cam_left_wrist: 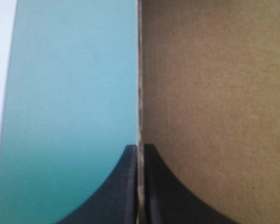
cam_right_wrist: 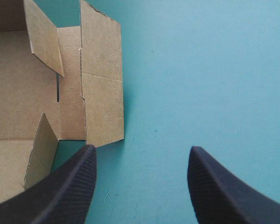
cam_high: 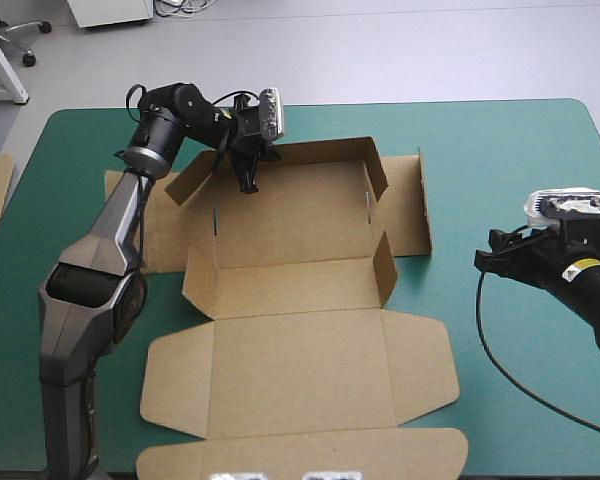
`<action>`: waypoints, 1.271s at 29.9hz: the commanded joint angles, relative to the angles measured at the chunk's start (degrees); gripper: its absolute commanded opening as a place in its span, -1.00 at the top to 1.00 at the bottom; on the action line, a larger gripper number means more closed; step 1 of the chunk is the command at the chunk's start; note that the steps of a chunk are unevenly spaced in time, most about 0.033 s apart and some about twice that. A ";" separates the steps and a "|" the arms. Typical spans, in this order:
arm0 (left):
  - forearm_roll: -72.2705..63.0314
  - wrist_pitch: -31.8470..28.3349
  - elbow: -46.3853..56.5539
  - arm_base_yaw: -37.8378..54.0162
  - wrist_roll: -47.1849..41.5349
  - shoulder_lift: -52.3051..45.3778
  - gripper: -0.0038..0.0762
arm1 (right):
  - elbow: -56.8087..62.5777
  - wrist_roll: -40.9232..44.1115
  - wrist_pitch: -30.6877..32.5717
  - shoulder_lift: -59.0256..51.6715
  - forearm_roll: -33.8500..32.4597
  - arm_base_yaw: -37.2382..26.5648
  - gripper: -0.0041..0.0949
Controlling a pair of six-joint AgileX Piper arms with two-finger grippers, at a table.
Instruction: Fold the box
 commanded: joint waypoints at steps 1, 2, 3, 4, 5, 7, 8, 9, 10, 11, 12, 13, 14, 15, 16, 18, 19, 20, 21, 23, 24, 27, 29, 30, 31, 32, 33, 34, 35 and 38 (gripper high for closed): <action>2.94 -6.97 -2.93 -2.92 3.27 -4.29 0.94 | -2.13 -0.49 -3.64 -0.43 1.40 0.24 -0.19; 3.85 -7.01 -3.05 -3.92 3.27 -4.66 0.94 | -2.13 -0.49 -3.64 -0.43 0.97 0.24 -0.19; 5.20 -6.74 -3.05 -5.00 3.12 -5.09 0.94 | -2.13 -0.49 -3.64 -0.43 0.16 0.24 -0.19; 6.81 -5.74 -3.05 -6.10 2.98 -5.51 0.94 | -2.13 -0.49 -3.64 -0.54 -0.77 0.24 -0.19; 8.22 -4.76 -3.05 -7.03 2.19 -6.00 0.94 | -2.13 -0.49 -3.64 -0.54 -1.55 0.24 -0.19; 11.26 -3.16 -2.43 -8.86 -1.56 -7.44 0.94 | -2.21 0.22 -3.64 -0.54 -3.00 0.24 -0.19; 12.48 -2.73 -1.78 -9.50 -3.17 -8.35 0.94 | -2.26 0.36 -3.64 -0.54 -3.52 0.24 -0.19; 13.58 -2.47 -0.98 -10.00 -4.28 -9.29 0.94 | -2.26 0.36 -3.64 -0.54 -3.92 0.24 -0.19; 14.72 -2.86 0.34 -10.68 -5.42 -10.61 0.94 | -2.26 0.36 -3.64 -0.54 -4.58 0.24 -0.19; 16.55 -3.95 1.92 -11.48 -7.11 -12.07 0.94 | -2.26 0.36 -3.64 -0.54 -5.42 0.24 -0.19; 18.26 -5.30 3.42 -12.41 -9.41 -13.30 0.94 | -2.26 0.36 -3.64 -0.54 -6.27 0.09 -0.19; 20.76 -7.20 5.62 -13.44 -10.59 -14.93 0.94 | -2.26 0.78 -3.64 -0.54 -7.19 -0.15 -0.19; 23.26 -9.31 8.10 -14.56 -11.63 -16.57 0.94 | -2.26 1.50 -3.53 -0.54 -8.30 -0.14 -0.18; 25.01 -11.25 10.81 -15.40 -12.53 -18.30 0.94 | -2.26 2.17 -3.28 -0.54 -8.99 -0.14 -0.17; 27.11 -13.34 13.71 -16.44 -13.36 -19.95 0.94 | -2.26 2.81 -2.80 -0.54 -9.54 -0.14 -0.16; 29.81 -17.11 19.02 -18.17 -16.06 -22.75 0.94 | -2.26 5.31 -1.64 -0.54 -9.90 -0.14 -0.14; 31.35 -18.72 22.04 -19.02 -17.64 -24.23 0.94 | -2.26 6.05 -1.12 -0.54 -9.90 -0.14 -0.14; 33.04 -20.36 25.10 -19.94 -19.25 -25.68 0.94 | -2.26 6.66 -0.45 -0.54 -9.90 -0.14 -0.14; 35.18 -21.80 27.63 -20.74 -21.45 -26.84 0.94 | -2.26 7.40 0.10 -0.54 -9.90 -0.14 -0.14; 39.53 -25.73 33.64 -22.98 -26.15 -29.69 0.94 | -2.26 9.00 0.22 -0.54 -10.39 -0.14 -0.14; 42.09 -26.85 36.35 -23.90 -28.89 -31.06 0.94 | -2.26 10.19 -0.03 -0.54 -11.33 -0.14 -0.13; 51.30 -27.62 41.82 -27.08 -38.13 -34.06 0.94 | -2.26 15.76 -0.28 -0.42 -16.93 -0.14 -0.08; 53.25 -25.67 43.38 -28.38 -40.75 -34.68 0.94 | -2.26 18.66 -0.90 -0.16 -19.92 -1.15 -0.05; 52.93 -24.84 43.36 -28.40 -41.13 -34.77 0.94 | -2.38 18.90 -1.35 0.21 -20.19 -2.17 -0.03; 52.13 -24.13 43.36 -28.40 -42.32 -34.66 0.94 | -2.87 18.90 -1.35 0.51 -19.93 -3.44 -0.02; 51.43 -23.69 43.36 -28.40 -43.85 -34.54 0.94 | -3.58 18.50 -1.45 1.15 -19.37 -4.44 -0.02; 51.05 -23.13 43.36 -28.40 -44.18 -34.30 0.94 | -4.37 17.29 -1.45 1.96 -18.08 -5.74 -0.02; 51.46 -22.14 43.36 -28.40 -44.18 -34.01 0.94 | -5.21 15.32 -1.32 2.93 -16.02 -7.05 -0.02; 51.70 -21.31 43.36 -28.40 -44.18 -33.90 0.94 | -5.91 13.39 -0.93 4.05 -13.34 -8.04 -0.02; 51.32 -21.32 43.64 -28.40 -45.67 -33.90 0.94 | -8.38 6.15 0.13 7.45 -5.78 -10.85 -0.02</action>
